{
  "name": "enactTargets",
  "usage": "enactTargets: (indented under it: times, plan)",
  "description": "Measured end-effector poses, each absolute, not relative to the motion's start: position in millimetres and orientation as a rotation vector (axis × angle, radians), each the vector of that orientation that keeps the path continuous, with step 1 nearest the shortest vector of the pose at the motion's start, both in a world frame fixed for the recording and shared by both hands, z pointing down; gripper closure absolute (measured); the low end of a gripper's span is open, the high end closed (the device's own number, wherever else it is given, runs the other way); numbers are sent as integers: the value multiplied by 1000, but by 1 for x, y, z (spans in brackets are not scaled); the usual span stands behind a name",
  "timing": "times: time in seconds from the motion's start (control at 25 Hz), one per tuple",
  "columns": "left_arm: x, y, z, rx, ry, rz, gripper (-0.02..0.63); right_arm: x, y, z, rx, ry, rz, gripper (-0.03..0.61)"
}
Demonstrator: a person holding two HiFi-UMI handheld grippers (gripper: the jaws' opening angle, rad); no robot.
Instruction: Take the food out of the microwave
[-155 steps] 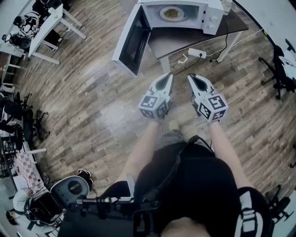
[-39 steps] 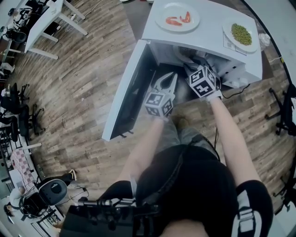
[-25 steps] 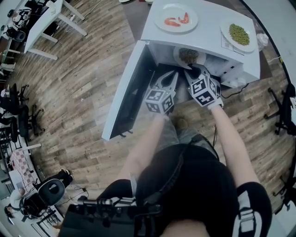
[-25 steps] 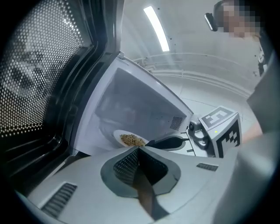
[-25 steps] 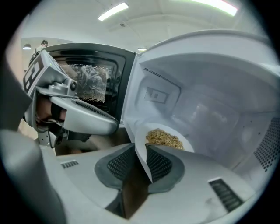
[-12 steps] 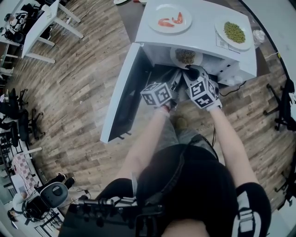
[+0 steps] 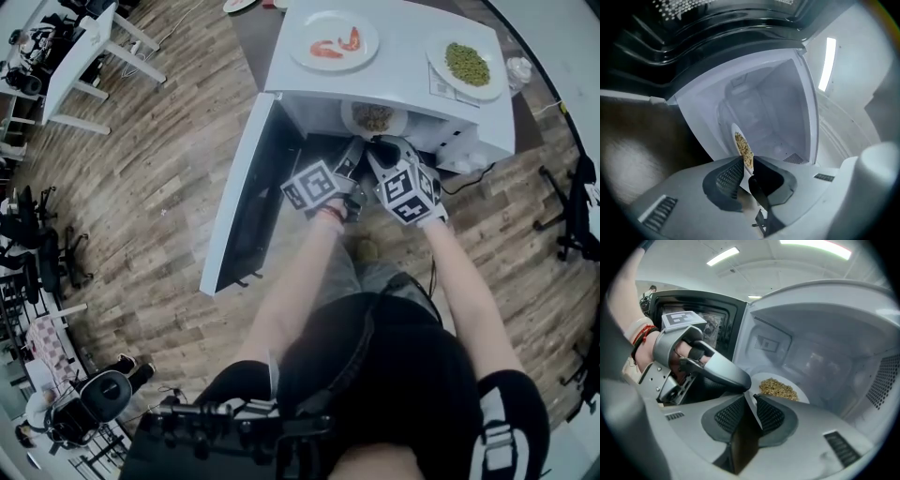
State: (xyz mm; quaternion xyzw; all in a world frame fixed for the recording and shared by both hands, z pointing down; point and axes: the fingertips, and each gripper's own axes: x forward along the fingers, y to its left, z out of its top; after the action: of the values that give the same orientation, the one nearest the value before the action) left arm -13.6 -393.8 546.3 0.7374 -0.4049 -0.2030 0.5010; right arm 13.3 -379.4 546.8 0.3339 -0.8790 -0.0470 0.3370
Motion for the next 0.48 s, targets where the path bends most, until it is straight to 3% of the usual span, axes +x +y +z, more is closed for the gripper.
enactTargets:
  times: [0.48]
  plan:
    - [-8, -398, 557, 1664, -925, -504, 537, 10, -378, 546, 819, -2297, -158, 489]
